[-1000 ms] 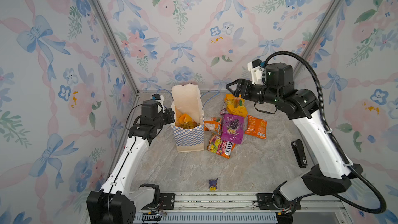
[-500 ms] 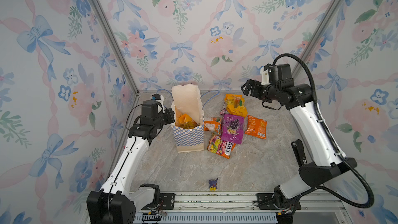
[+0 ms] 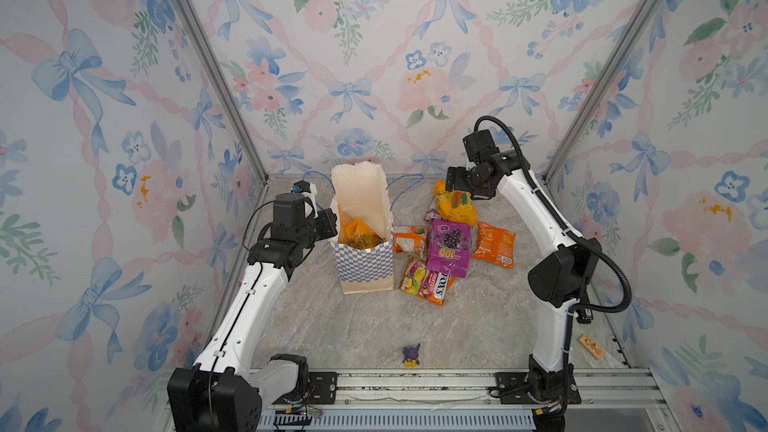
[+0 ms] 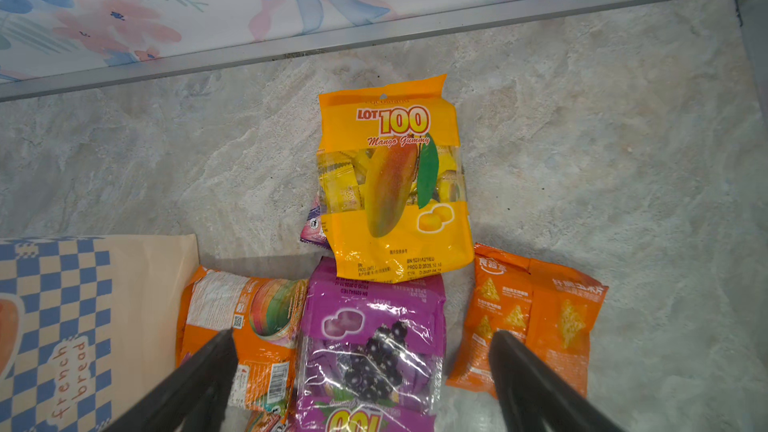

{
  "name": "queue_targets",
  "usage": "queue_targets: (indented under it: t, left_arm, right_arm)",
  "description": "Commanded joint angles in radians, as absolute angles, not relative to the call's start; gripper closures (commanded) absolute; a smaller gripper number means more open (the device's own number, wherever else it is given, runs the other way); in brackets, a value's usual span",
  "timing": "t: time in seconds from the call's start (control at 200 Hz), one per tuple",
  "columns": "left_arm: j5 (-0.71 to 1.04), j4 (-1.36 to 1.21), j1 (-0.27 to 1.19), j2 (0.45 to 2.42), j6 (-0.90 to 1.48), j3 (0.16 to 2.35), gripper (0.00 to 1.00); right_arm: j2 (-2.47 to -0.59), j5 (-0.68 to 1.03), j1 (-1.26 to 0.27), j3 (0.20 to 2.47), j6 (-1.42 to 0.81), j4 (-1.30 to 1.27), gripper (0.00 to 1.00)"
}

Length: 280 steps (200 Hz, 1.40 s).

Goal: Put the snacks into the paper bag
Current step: 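Lower the right gripper and close it on the orange FOX'S candy bag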

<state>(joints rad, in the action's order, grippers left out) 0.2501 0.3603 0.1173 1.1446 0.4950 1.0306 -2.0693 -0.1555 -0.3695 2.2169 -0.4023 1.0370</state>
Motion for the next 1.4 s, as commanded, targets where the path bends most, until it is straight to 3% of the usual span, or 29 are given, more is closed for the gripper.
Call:
queue_targets:
  t: [0.0,0.395,0.635,0.865,1.1,1.395]
  left_arm:
    - [0.26,0.35,0.118,1.142,0.479,1.043,1.0]
    - [0.261,0.35,0.114,1.135,0.471,1.036,1.0]
    - [0.258,0.35,0.112,1.138,0.472,1.038,1.0]
    - [0.261,0.35,0.112,1.144,0.475,1.04,1.0]
    - [0.258,0.35,0.112,1.137,0.475,1.038,1.0]
    - [0.258,0.35,0.111,1.143,0.467,1.033,1.0]
  right_arm:
    - [-2.117,-0.191,-0.398,2.265,-0.38,1.068,0.03]
    - [-2.077,0.11,-0.451,2.093,-0.155,0.96,0.03]
    - [-1.994,0.289,-0.471,1.981,0.187,0.979,0.02]
    - [-1.879,0.175,-0.555,1.741,0.525,0.831,0.02]
    - [-1.815,0.332,-0.546,1.552,0.653,0.618,0.01]
    - [-1.887,0.387,-0.535,1.57,0.733,0.598,0.0]
